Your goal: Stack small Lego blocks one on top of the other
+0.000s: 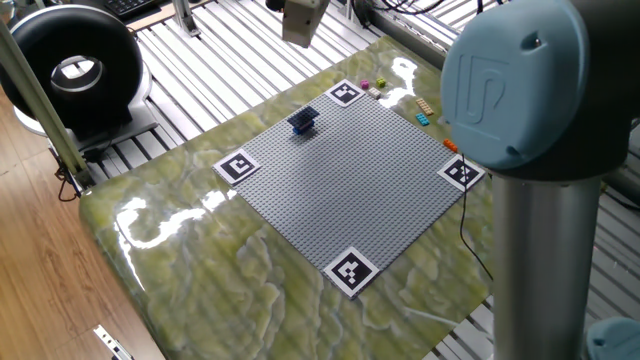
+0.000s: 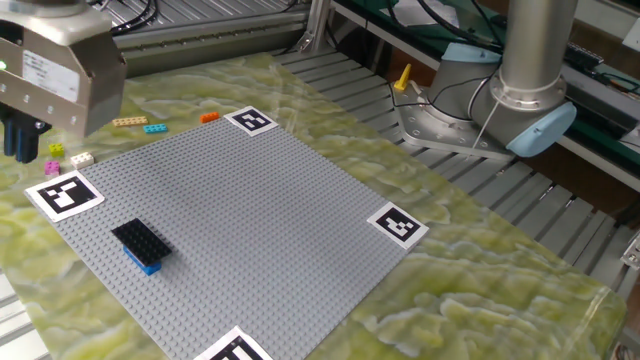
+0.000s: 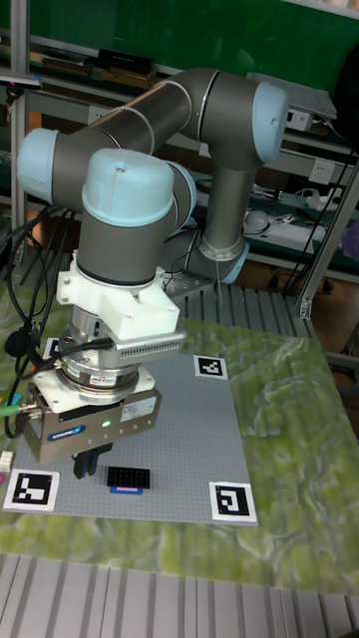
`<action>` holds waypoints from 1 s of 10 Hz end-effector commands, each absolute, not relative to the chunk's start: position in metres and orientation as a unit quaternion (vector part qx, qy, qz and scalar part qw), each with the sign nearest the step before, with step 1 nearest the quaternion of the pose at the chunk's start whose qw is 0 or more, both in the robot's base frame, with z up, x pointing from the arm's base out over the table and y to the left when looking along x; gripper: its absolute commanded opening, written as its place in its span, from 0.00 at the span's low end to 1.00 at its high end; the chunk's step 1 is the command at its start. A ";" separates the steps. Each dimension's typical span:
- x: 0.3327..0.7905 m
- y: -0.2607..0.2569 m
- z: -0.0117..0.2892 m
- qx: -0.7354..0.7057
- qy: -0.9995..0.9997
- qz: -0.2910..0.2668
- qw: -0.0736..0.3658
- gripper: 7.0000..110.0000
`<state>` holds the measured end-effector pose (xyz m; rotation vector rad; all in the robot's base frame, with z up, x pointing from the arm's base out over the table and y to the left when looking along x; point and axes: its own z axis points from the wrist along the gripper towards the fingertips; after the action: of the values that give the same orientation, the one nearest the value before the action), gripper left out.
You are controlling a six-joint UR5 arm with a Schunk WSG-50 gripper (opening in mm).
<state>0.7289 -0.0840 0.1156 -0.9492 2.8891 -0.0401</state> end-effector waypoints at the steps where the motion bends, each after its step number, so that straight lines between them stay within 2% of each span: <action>1: 0.696 -0.081 0.110 -0.348 0.937 0.029 0.009 0.00; 3: 0.681 -0.108 0.083 -0.379 0.925 0.002 0.015 0.00; 4: 0.668 -0.104 0.070 -0.380 0.925 0.015 0.021 0.00; 5: 0.669 -0.114 0.067 -0.399 0.917 0.001 0.023 0.00; 7: 0.663 -0.106 0.074 -0.392 0.920 0.023 0.020 0.00; 10: 0.659 -0.108 0.075 -0.369 0.929 0.024 0.012 0.00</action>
<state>0.6660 -0.1090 0.0748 -1.1983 2.8725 0.0391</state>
